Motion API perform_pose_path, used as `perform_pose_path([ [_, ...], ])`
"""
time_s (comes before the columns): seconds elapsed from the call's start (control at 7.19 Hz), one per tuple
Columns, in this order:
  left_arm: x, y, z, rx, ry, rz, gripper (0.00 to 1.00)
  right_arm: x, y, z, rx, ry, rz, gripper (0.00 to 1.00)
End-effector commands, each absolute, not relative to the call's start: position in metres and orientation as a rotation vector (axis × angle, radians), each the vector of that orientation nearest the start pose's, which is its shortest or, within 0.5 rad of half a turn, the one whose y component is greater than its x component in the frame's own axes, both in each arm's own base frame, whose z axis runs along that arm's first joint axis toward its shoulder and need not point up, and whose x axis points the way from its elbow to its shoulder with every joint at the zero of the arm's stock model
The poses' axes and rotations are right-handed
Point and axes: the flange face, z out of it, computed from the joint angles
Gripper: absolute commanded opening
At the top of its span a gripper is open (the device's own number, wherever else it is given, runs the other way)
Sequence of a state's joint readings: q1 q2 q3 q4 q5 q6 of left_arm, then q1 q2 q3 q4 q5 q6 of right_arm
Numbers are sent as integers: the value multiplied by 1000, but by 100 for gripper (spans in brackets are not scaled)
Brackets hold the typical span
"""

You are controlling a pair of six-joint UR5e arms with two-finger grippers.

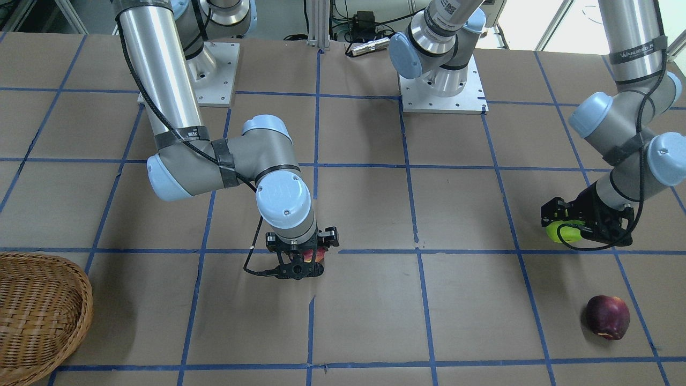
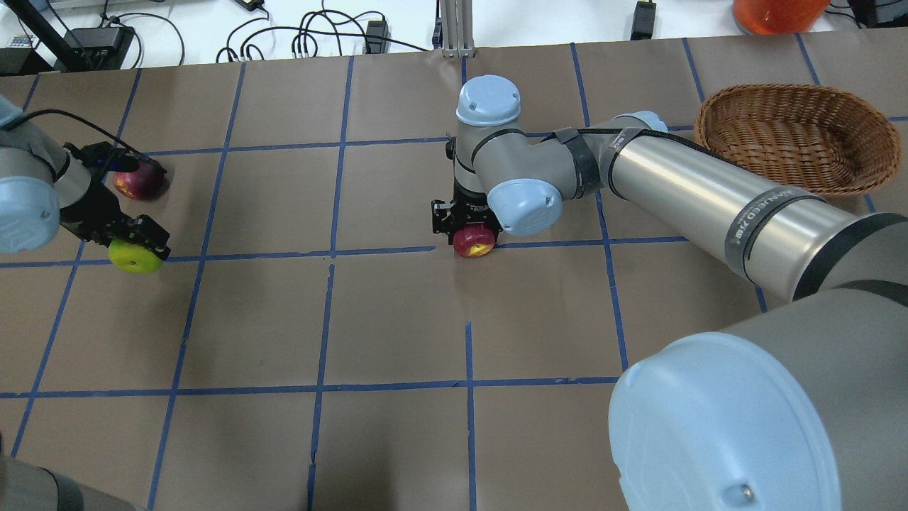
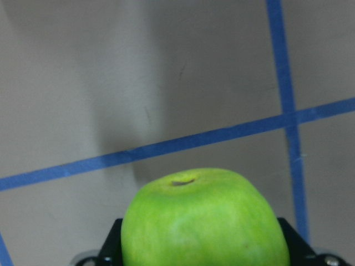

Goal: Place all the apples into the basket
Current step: 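Carry red apple to basket with right while left sets green apple down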

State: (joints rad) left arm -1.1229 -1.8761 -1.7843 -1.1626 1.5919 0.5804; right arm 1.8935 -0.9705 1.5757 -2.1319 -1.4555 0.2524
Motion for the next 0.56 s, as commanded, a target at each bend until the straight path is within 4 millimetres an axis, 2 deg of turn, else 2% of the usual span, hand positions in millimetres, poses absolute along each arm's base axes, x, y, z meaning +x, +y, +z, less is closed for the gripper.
perform_pose_path([
  [0.0,-21,-585,311,35,3194,191,21,331,-581,238,-91,3035,45,0],
  [0.14,-83,-587,307,-75,3199,182,21,291,-573,291,-122,3093,63,0],
  [0.28,-146,-589,303,-193,3239,96,21,213,-575,341,-126,3155,89,0],
  [0.42,-225,-575,292,-243,3248,29,21,134,-580,371,-205,3144,95,0],
])
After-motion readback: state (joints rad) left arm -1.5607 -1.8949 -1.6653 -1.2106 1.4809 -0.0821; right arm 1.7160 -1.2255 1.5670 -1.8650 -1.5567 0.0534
